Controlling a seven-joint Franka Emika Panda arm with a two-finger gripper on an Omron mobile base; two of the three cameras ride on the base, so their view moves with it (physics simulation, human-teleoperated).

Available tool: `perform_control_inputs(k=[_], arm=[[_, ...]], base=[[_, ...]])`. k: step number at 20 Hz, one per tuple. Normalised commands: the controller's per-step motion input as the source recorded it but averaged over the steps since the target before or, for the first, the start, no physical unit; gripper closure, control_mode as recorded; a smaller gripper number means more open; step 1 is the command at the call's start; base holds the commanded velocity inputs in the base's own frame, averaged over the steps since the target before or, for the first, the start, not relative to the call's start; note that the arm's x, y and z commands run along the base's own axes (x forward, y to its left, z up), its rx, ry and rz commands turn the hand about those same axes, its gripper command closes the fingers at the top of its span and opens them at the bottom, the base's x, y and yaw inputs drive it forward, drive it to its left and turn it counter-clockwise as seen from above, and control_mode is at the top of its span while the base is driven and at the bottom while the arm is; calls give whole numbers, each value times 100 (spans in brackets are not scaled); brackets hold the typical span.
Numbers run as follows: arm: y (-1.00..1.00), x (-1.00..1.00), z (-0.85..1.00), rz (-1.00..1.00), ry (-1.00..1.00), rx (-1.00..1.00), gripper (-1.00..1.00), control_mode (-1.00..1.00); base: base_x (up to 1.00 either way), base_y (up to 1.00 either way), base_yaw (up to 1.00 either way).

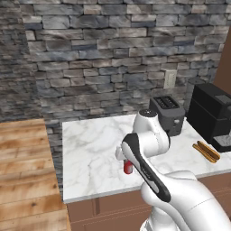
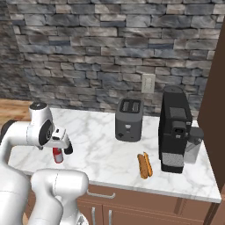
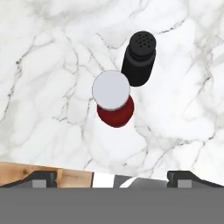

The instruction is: There are various items on the counter. Only move the condiments/shakers into the cabinet.

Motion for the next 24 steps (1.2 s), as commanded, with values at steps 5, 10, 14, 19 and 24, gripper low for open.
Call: perform_control_inputs(k=[5, 10, 14, 19, 24], arm=[[0, 17, -3, 0, 0, 0, -100, -100], [0, 11, -5, 0, 0, 0, -100, -100], [0, 12, -5, 0, 0, 0, -100, -100], [2, 15, -10, 0, 0, 0, -100, -100], [4, 15, -11, 0, 0, 0, -100, -100]], base=[[0, 0, 0], [0, 0, 0], [0, 0, 0], [0, 0, 0], [0, 0, 0]])
